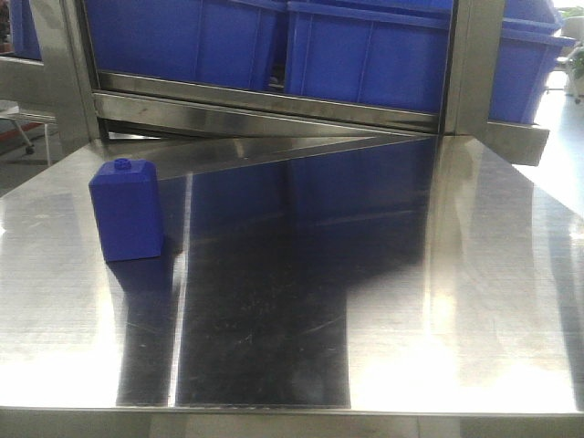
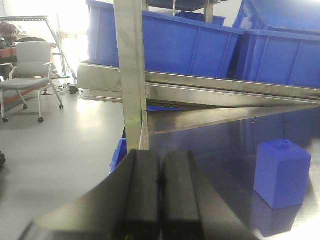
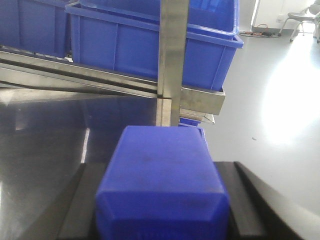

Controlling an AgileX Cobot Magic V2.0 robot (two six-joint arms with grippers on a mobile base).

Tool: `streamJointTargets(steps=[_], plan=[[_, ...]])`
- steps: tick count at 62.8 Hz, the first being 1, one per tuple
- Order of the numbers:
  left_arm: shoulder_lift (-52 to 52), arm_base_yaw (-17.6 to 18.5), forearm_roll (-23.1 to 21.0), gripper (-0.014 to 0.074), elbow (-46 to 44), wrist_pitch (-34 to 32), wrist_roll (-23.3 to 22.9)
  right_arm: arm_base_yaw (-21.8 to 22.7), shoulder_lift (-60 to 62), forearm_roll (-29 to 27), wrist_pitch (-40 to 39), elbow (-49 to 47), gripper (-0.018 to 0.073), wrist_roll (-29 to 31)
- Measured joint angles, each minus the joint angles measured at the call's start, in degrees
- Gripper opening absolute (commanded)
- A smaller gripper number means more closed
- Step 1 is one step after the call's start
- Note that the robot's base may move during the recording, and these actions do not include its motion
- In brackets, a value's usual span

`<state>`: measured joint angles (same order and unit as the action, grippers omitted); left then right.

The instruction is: Pick and sort blue part to right shelf

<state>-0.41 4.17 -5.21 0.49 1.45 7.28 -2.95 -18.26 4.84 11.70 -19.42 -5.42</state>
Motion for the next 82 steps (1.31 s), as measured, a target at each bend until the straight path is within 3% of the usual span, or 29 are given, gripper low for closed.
streamJointTargets(steps=[13, 19, 22, 31, 46, 63, 70, 82], plan=[[0.0, 0.0, -0.1, 0.0134, 0.0, -0.1, 0.0, 0.0, 0.0, 0.0, 0.0, 0.0, 0.0379, 0.0], [0.0, 0.0, -2.7, 0.0134, 0.0, -0.1, 0.0, 0.0, 0.0, 0.0, 0.0, 0.0, 0.0379, 0.0], [0.0, 0.0, -3.8, 0.0134, -0.1, 1.4, -0.5, 0.0, 0.0, 0.0, 0.0, 0.0, 0.0379, 0.0], [0.0, 0.0, -4.8, 0.0134, -4.5, 13.9, -3.8, 0.0, 0.0, 0.0, 0.0, 0.0, 0.0379, 0.0], [3.6, 0.0, -5.2, 0.0134, -12.6, 16.8, -4.5, 0.0, 0.0, 0.0, 0.0, 0.0, 0.0379, 0.0], [11.7, 0.0, -5.3, 0.0155, -19.5, 25.2, -4.6, 0.0, 0.0, 0.0, 0.0, 0.0, 0.0379, 0.0], [15.5, 0.0, -5.3, 0.0234, -21.9, 26.7, -4.6, 0.0, 0.0, 0.0, 0.0, 0.0, 0.0379, 0.0], [21.2, 0.0, -5.3, 0.0556, -24.9, 27.8, -4.6, 0.0, 0.0, 0.0, 0.0, 0.0, 0.0379, 0.0]])
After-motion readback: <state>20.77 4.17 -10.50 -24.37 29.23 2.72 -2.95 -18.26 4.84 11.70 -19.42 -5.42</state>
